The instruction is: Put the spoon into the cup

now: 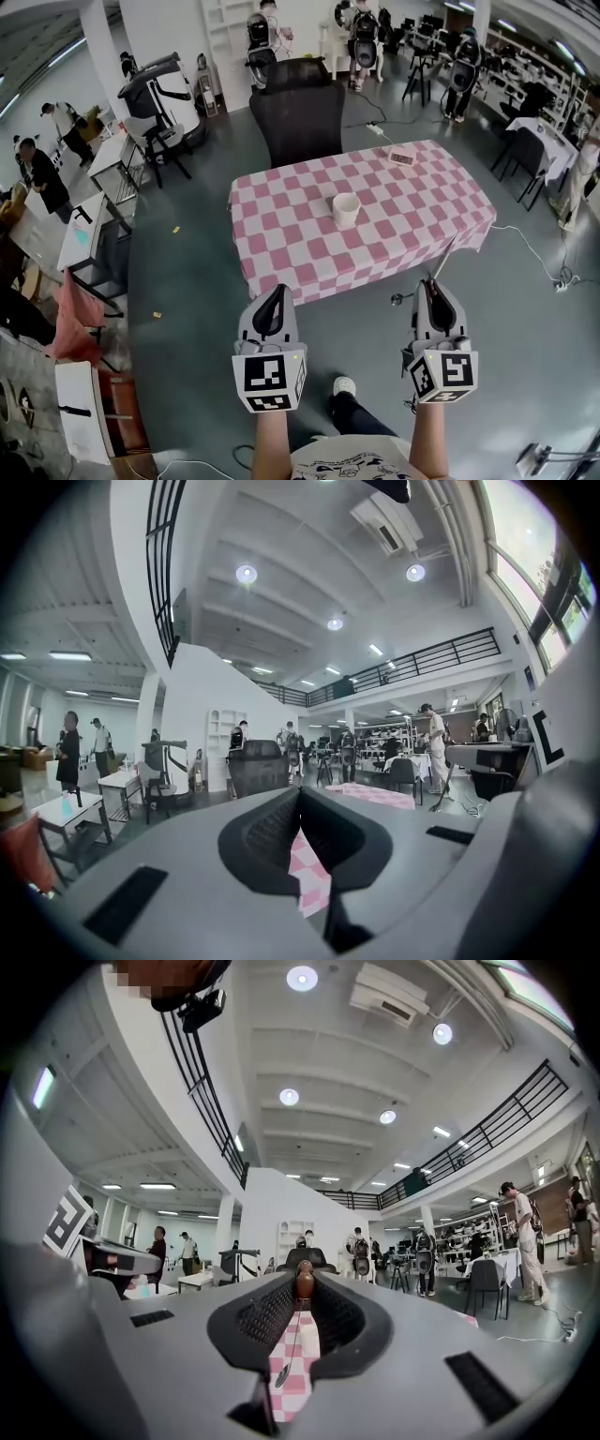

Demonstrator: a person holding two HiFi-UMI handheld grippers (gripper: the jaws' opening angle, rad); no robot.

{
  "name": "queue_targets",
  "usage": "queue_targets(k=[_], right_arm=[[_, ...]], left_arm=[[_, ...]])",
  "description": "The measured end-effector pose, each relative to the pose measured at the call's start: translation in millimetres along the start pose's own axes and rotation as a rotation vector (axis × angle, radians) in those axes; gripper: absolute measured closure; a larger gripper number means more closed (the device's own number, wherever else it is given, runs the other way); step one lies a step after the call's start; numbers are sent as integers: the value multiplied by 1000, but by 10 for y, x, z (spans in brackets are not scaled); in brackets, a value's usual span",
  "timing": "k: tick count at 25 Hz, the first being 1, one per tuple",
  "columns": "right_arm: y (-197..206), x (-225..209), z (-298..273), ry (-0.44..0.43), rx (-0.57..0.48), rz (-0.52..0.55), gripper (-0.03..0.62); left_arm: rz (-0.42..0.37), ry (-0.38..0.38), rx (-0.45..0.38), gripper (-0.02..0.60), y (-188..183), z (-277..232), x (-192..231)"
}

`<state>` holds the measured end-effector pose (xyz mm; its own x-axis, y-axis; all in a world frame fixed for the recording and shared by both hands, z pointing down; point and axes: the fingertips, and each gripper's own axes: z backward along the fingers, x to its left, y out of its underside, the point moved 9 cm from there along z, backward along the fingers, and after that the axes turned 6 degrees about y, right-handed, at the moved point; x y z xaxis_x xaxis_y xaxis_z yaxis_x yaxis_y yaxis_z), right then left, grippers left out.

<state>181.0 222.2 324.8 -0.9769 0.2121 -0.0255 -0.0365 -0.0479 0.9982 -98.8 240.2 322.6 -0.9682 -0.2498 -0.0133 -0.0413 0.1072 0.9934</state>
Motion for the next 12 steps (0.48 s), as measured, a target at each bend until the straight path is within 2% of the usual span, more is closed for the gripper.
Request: queue_targets(k=[12], right_arm=[[-52,-630,-1227,-81,-26,-11,534]], left_arm=[[-9,-67,-19,568,-251,-1158,-116]])
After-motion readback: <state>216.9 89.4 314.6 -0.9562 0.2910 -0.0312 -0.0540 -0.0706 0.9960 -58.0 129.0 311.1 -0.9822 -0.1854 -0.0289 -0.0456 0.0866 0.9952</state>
